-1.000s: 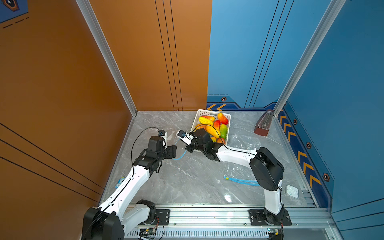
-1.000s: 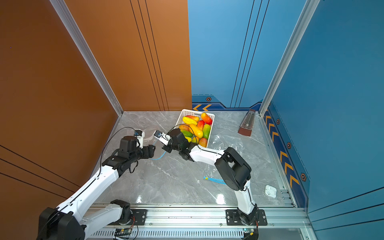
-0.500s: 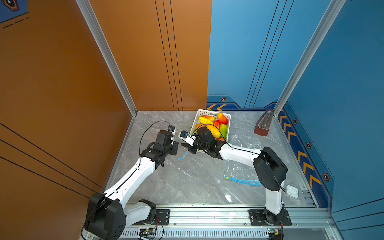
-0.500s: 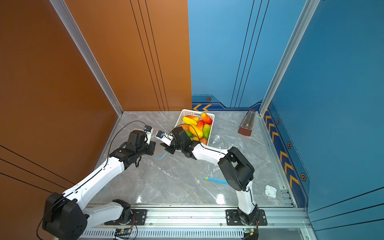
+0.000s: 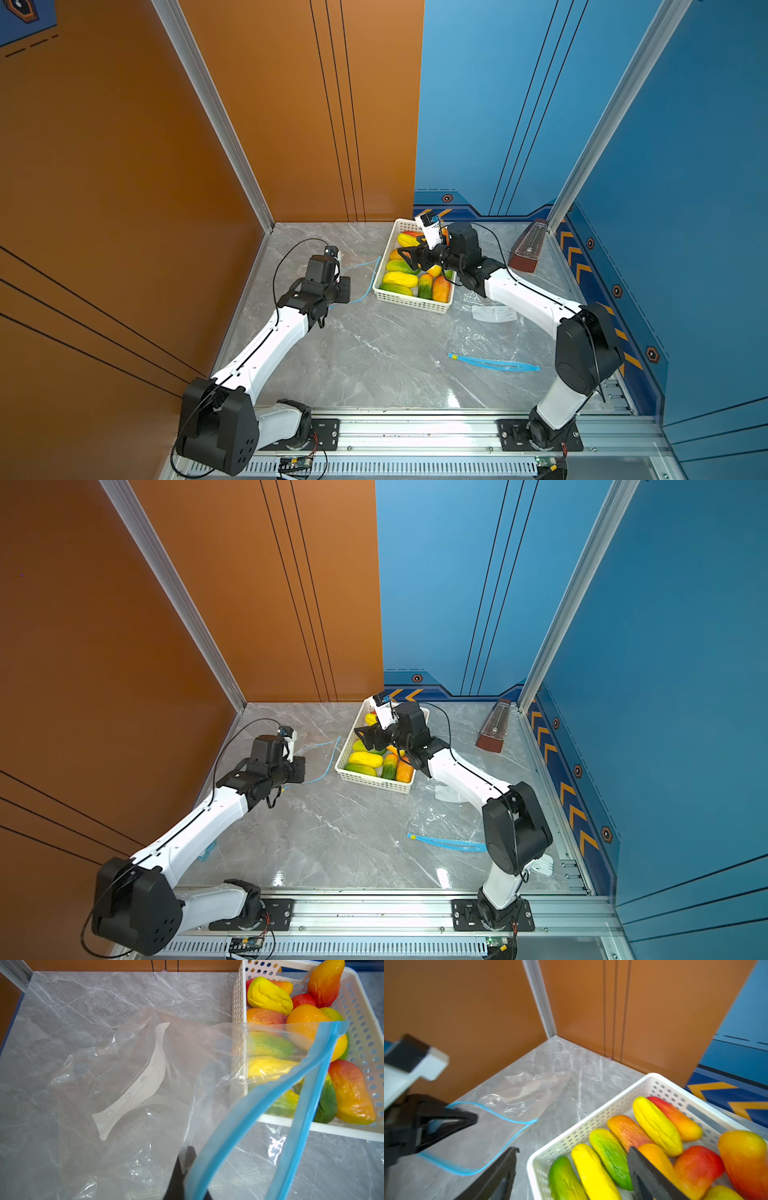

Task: Place the mango in a zip-top bag and seal the zipper
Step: Pick up the zipper food storage bag at the center of the board, then pick up the mango from the basket.

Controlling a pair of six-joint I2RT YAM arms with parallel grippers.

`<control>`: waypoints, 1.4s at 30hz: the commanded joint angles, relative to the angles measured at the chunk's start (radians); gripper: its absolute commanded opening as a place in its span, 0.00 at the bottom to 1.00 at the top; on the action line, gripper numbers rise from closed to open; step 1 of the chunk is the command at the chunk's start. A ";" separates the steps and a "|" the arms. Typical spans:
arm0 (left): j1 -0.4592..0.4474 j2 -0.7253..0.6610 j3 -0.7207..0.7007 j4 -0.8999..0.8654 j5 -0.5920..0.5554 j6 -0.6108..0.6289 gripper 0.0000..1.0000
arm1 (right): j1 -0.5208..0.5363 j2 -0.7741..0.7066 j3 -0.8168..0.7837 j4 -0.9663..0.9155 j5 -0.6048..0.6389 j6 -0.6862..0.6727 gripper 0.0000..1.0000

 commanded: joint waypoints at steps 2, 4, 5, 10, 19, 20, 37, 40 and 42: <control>0.011 0.037 0.045 -0.002 0.056 -0.075 0.00 | -0.015 0.188 0.183 -0.336 0.260 -0.027 0.83; 0.014 0.046 0.045 -0.002 0.063 -0.088 0.00 | -0.025 0.248 0.240 -0.378 0.288 -0.044 0.83; 0.016 0.049 0.046 -0.002 0.068 -0.096 0.00 | -0.033 0.277 0.270 -0.404 0.304 -0.048 0.83; 0.020 0.056 0.038 0.016 0.092 -0.122 0.00 | -0.046 0.410 0.378 -0.482 0.373 -0.099 0.83; 0.023 0.069 0.035 0.040 0.128 -0.151 0.00 | -0.055 0.508 0.497 -0.570 0.375 -0.126 0.69; 0.025 0.071 0.037 0.040 0.133 -0.152 0.00 | -0.054 0.510 0.505 -0.582 0.388 -0.135 0.65; 0.024 0.115 0.159 0.039 0.286 -0.319 0.00 | 0.028 -0.087 -0.190 0.573 0.065 0.352 0.13; 0.020 0.106 0.196 0.039 0.314 -0.352 0.00 | 0.113 -0.060 -0.207 0.762 0.084 0.331 0.13; 0.019 0.100 0.210 0.039 0.322 -0.376 0.00 | 0.150 -0.027 -0.199 0.857 0.101 0.329 0.13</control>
